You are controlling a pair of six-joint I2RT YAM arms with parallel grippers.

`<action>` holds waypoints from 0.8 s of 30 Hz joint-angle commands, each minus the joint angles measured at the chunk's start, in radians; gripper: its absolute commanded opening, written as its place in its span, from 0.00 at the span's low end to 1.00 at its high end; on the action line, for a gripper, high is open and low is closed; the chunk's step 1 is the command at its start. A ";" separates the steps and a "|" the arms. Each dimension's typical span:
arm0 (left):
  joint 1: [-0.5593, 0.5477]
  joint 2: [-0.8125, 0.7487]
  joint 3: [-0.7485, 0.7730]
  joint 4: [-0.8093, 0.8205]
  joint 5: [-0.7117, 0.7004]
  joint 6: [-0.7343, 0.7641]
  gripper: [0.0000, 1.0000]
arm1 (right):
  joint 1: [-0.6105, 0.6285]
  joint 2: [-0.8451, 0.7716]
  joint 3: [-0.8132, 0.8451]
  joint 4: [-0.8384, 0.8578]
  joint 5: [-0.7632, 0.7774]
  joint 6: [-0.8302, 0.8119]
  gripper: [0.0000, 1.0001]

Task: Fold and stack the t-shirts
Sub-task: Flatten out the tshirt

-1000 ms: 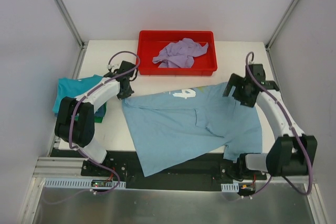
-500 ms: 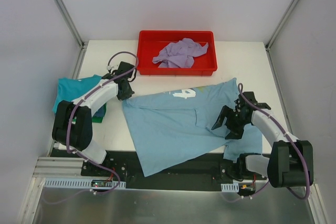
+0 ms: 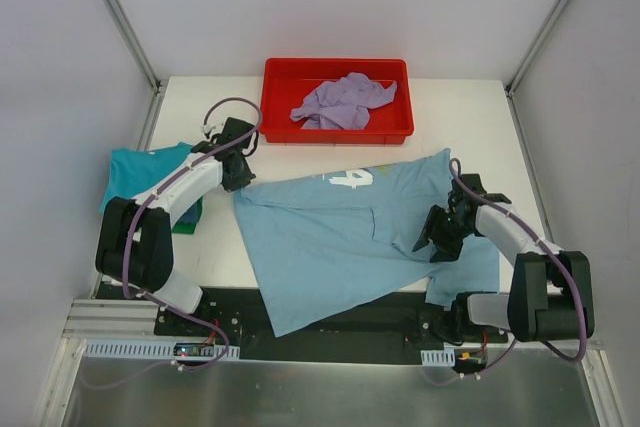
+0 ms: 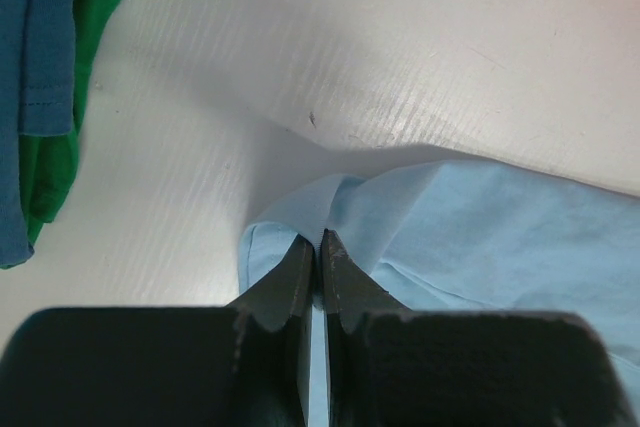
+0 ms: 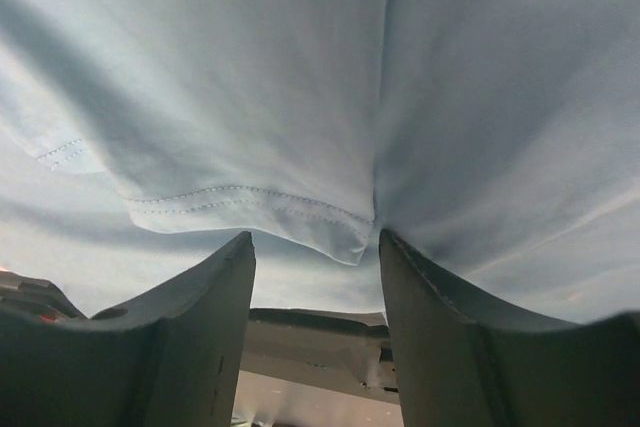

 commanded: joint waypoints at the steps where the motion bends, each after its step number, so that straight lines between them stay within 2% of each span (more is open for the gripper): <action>1: 0.010 -0.030 -0.004 -0.007 0.000 -0.007 0.00 | 0.003 0.023 0.009 0.004 0.024 -0.006 0.53; 9: 0.010 -0.028 -0.001 -0.007 0.011 -0.007 0.00 | 0.003 0.054 0.009 0.073 0.012 0.003 0.42; 14: 0.011 -0.038 -0.009 -0.007 -0.005 -0.006 0.00 | 0.003 0.080 0.015 0.107 -0.002 0.011 0.29; 24: 0.010 -0.047 -0.007 -0.009 -0.003 0.003 0.00 | 0.003 0.049 0.050 0.026 -0.017 0.002 0.23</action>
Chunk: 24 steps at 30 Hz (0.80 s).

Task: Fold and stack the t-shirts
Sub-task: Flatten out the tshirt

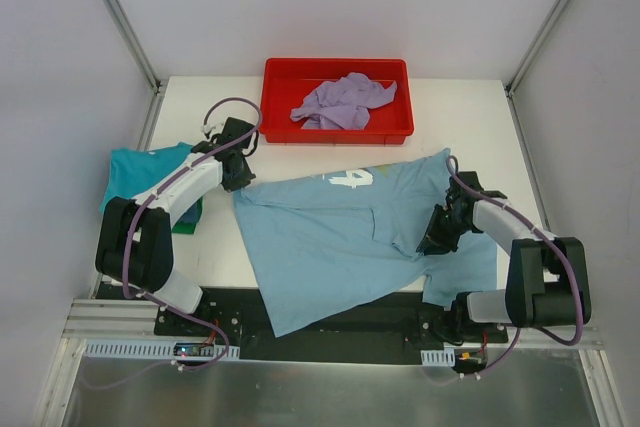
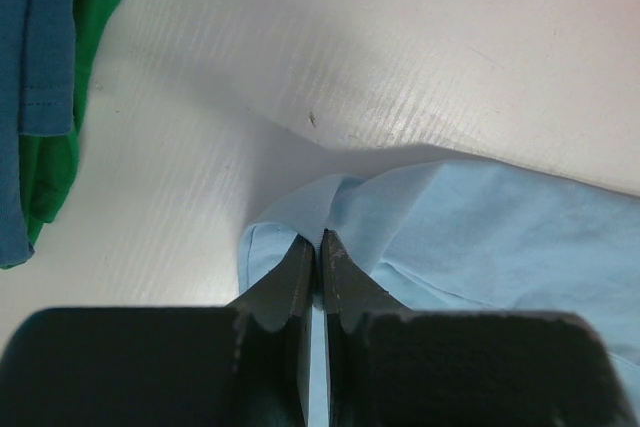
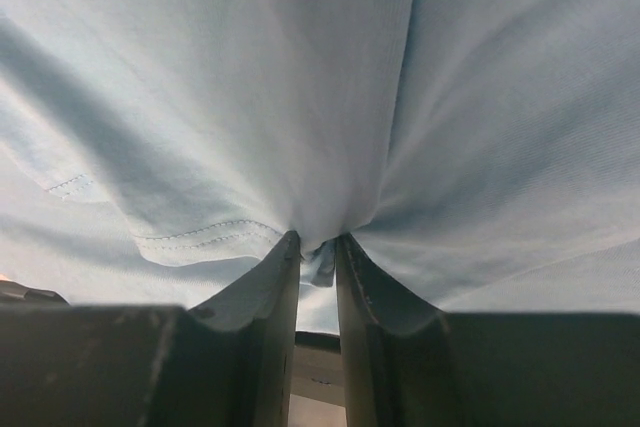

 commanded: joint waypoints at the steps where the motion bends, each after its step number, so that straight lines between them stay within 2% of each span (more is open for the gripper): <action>1: 0.010 -0.048 -0.008 -0.009 -0.004 0.003 0.00 | 0.003 -0.034 0.049 -0.060 -0.015 -0.003 0.23; 9: 0.010 -0.043 -0.005 -0.009 0.001 0.003 0.00 | 0.003 -0.052 0.075 -0.106 -0.014 -0.020 0.24; 15: 0.010 -0.043 -0.004 -0.009 0.009 0.005 0.00 | 0.003 -0.009 0.070 -0.049 -0.033 -0.011 0.15; 19: 0.011 -0.048 -0.008 -0.009 0.007 0.002 0.00 | 0.003 0.005 0.058 -0.014 -0.037 -0.008 0.01; 24: 0.011 -0.062 -0.007 -0.010 -0.008 0.008 0.00 | 0.001 -0.076 0.079 0.040 -0.014 0.017 0.00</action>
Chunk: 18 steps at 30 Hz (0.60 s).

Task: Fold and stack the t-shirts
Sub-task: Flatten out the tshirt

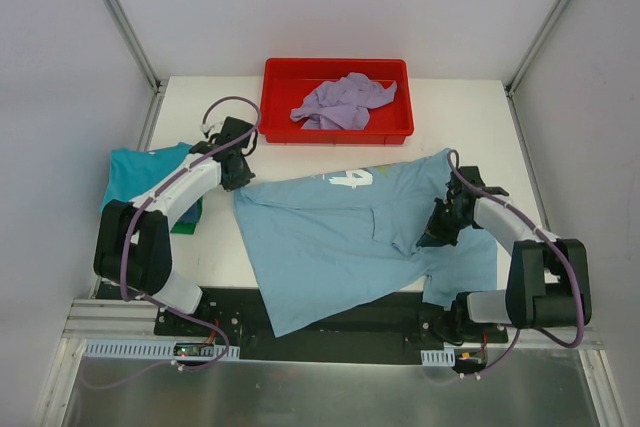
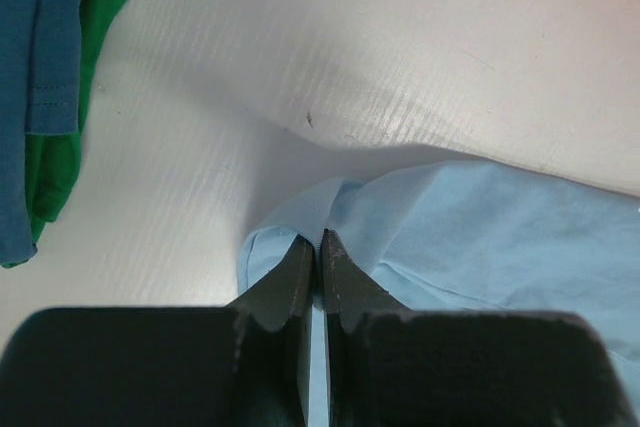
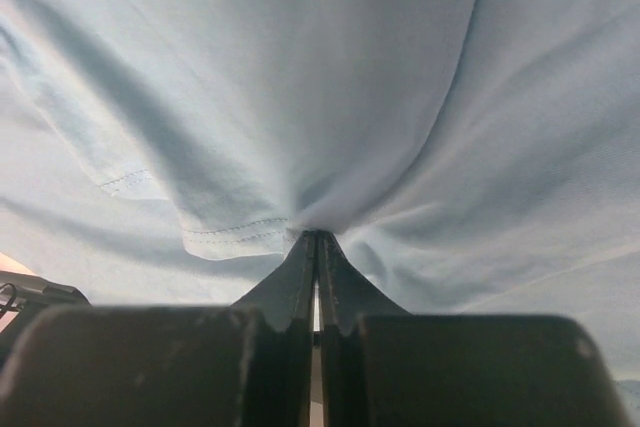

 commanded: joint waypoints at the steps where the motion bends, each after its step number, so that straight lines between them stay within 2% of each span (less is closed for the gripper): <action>1: 0.010 -0.053 -0.007 -0.010 -0.011 0.009 0.00 | 0.001 -0.097 0.048 0.066 0.024 0.024 0.00; 8: 0.011 -0.056 0.045 -0.013 -0.031 0.036 0.00 | -0.020 -0.173 0.169 0.217 0.162 0.052 0.00; 12: 0.011 -0.064 0.140 -0.025 -0.071 0.076 0.00 | -0.059 -0.171 0.257 0.343 0.190 0.088 0.00; 18: 0.011 -0.146 0.272 -0.031 -0.106 0.120 0.00 | -0.108 -0.203 0.539 0.304 0.249 0.070 0.01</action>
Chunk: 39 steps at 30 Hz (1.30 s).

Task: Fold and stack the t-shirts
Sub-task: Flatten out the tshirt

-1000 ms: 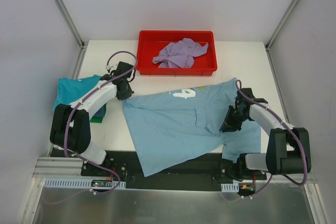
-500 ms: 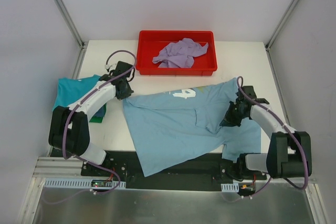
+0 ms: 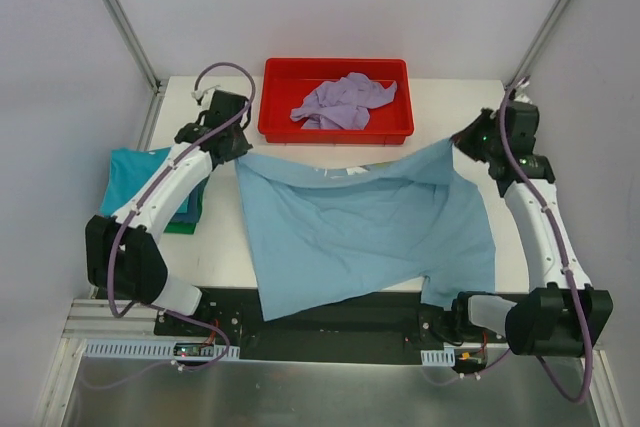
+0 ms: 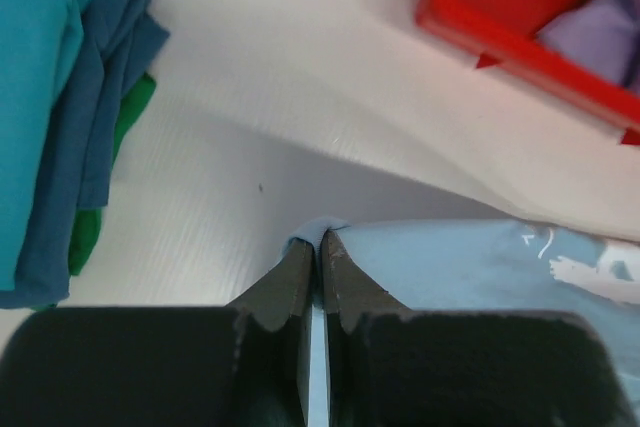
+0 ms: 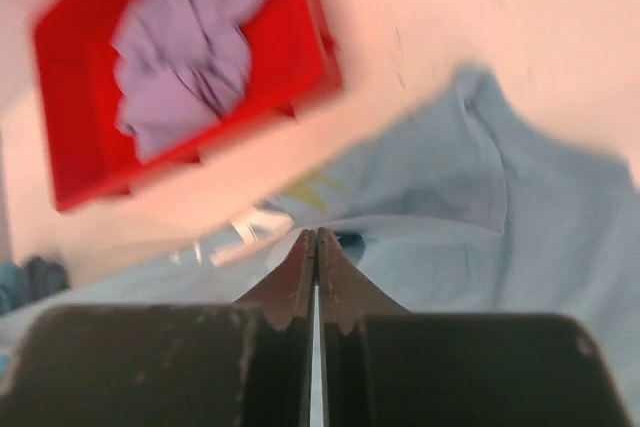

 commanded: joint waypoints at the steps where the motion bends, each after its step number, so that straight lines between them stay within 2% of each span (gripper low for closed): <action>1: 0.011 -0.126 0.110 0.000 -0.080 0.059 0.00 | -0.053 -0.062 0.215 0.051 0.058 0.002 0.00; 6: 0.010 -0.252 0.182 -0.002 -0.119 0.112 0.00 | -0.142 -0.117 0.405 -0.003 0.023 -0.008 0.00; 12: 0.010 -0.464 0.262 0.007 -0.073 0.154 0.00 | -0.180 -0.169 0.683 -0.101 -0.007 -0.080 0.00; 19: 0.010 -0.607 0.395 0.024 0.088 0.247 0.00 | -0.180 -0.238 0.958 -0.170 0.042 -0.126 0.00; 24: 0.010 -0.656 0.489 0.024 0.185 0.271 0.00 | -0.179 -0.250 1.087 -0.210 0.102 -0.177 0.00; 28: 0.010 -0.619 0.527 0.023 0.243 0.259 0.00 | -0.179 -0.191 1.163 -0.242 0.155 -0.227 0.00; 33: 0.010 -0.498 0.510 0.020 0.173 0.244 0.00 | -0.180 -0.076 1.127 -0.256 0.181 -0.269 0.00; 35: 0.010 -0.426 0.501 0.015 0.142 0.234 0.00 | -0.180 -0.013 1.087 -0.215 0.159 -0.309 0.00; 37: 0.010 -0.348 0.493 0.007 0.096 0.221 0.00 | -0.180 0.061 1.052 -0.171 0.065 -0.320 0.00; 39: 0.010 -0.260 0.472 0.001 0.050 0.202 0.00 | -0.180 0.127 1.015 -0.152 0.035 -0.291 0.01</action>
